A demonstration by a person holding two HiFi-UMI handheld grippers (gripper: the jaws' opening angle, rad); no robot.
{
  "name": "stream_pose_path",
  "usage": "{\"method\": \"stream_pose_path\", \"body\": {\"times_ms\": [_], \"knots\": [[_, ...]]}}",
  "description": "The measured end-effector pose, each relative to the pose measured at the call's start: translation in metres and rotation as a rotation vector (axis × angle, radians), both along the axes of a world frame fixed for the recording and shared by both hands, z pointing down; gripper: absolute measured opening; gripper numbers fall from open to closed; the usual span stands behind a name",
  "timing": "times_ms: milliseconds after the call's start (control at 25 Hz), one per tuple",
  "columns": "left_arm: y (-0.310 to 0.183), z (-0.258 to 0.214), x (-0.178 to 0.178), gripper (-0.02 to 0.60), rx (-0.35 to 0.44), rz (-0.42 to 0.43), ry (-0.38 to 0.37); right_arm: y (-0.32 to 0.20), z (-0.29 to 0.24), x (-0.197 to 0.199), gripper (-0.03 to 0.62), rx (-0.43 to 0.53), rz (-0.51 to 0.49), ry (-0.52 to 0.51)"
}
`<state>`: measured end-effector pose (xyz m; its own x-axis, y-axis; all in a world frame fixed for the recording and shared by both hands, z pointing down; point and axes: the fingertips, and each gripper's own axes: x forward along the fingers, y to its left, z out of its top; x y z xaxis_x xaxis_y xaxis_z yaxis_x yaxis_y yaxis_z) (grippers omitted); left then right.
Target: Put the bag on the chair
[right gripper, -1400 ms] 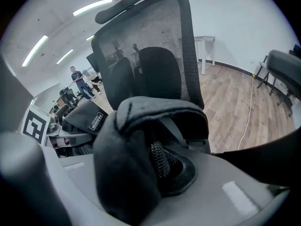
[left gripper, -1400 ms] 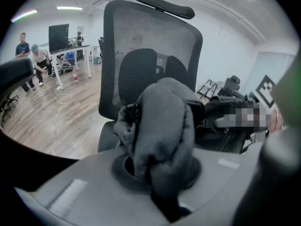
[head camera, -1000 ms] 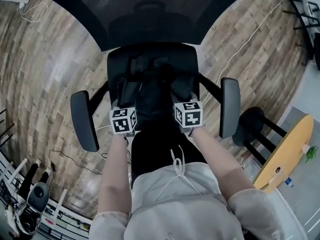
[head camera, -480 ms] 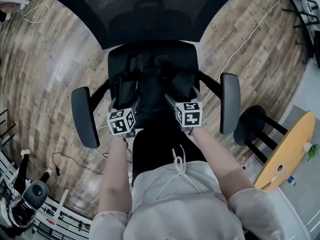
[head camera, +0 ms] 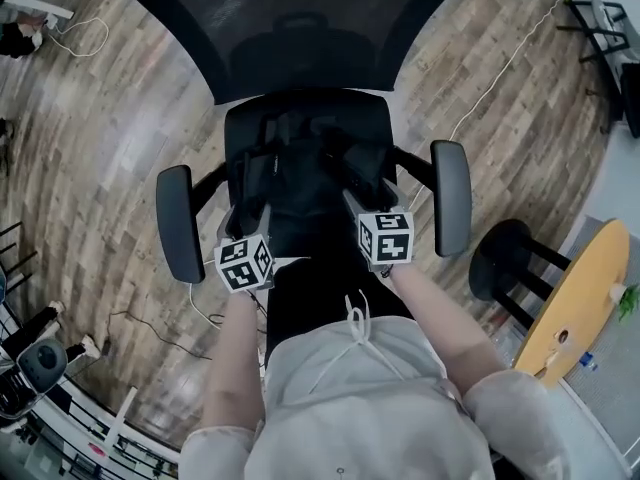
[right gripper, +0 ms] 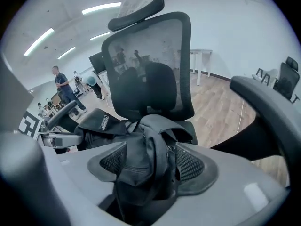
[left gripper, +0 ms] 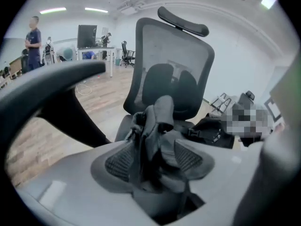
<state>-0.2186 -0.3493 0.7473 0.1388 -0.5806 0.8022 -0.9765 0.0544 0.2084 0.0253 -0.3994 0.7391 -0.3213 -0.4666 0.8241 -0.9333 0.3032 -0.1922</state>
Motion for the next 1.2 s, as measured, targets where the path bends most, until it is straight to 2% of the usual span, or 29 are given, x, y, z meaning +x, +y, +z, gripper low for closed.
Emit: {"method": "stream_pose_path", "body": {"times_ms": [160,240,360,480,680,840,1200], "knots": [[0.001,-0.046,0.013,0.169,0.080,0.026,0.002,0.006,-0.039,-0.002,0.215,0.035,0.018,-0.033],[0.001,-0.068,0.017,0.083,0.113,0.031,-0.005,0.009,-0.057,-0.003,0.105,0.057,0.021,-0.037],[-0.002,-0.099,0.021,0.018,0.161,0.024,-0.007,0.009,-0.082,-0.003,0.029,0.084,0.026,-0.049],[-0.008,-0.126,0.027,0.006,0.201,0.028,0.003,0.006,-0.107,0.000,0.000,0.110,0.036,-0.071],[-0.012,-0.170,0.031,0.006,0.276,0.050,0.003,-0.001,-0.151,-0.005,-0.002,0.175,0.010,-0.127],[-0.023,-0.222,0.040,0.006,0.408,0.091,-0.027,-0.011,-0.196,-0.011,-0.002,0.271,-0.045,-0.193],[-0.055,-0.344,0.059,0.006,0.665,0.145,-0.052,-0.037,-0.306,-0.021,-0.002,0.494,-0.107,-0.257]]}}
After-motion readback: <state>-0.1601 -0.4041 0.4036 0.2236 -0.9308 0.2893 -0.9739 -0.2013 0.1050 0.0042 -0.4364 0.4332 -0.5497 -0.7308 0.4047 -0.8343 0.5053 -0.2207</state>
